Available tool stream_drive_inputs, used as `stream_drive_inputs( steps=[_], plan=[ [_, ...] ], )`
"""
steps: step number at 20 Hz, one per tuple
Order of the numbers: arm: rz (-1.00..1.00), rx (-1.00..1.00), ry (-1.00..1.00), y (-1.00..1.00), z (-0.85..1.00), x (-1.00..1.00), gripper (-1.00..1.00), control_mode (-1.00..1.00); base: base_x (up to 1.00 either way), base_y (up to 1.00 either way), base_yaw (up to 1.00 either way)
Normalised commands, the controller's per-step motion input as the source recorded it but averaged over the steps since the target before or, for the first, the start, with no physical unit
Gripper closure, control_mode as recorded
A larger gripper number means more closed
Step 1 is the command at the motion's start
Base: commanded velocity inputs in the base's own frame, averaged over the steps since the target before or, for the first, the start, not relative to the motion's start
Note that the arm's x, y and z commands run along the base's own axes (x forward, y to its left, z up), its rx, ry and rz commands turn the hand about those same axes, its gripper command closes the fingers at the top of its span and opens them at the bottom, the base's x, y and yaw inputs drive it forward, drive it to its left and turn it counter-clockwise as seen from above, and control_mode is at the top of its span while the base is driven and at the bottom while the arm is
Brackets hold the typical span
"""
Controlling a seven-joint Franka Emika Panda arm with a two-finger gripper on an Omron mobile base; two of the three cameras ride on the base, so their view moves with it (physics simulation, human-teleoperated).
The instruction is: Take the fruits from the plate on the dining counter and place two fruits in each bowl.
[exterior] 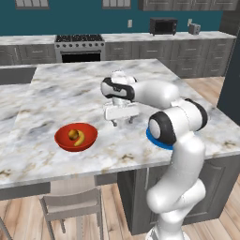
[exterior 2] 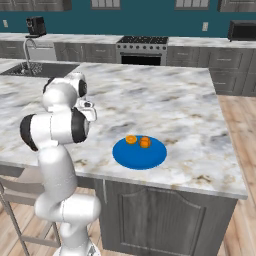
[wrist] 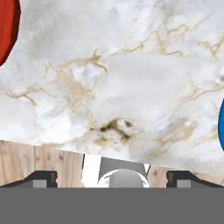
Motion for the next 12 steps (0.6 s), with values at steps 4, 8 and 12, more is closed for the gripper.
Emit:
stream_drive_inputs(
  steps=[4,8,12],
  plan=[
    [-0.02,0.03,0.02,-1.0,0.0,-0.55,-1.0,-1.0,0.0,0.0,0.0],
    [-0.01,0.0,0.02,-1.0,0.0,-0.17,-1.0,-1.0,0.0,0.0,0.0],
    [0.0,0.0,0.02,-1.0,0.0,0.0,-1.0,-1.0,0.0,0.0,0.0]
  ],
)
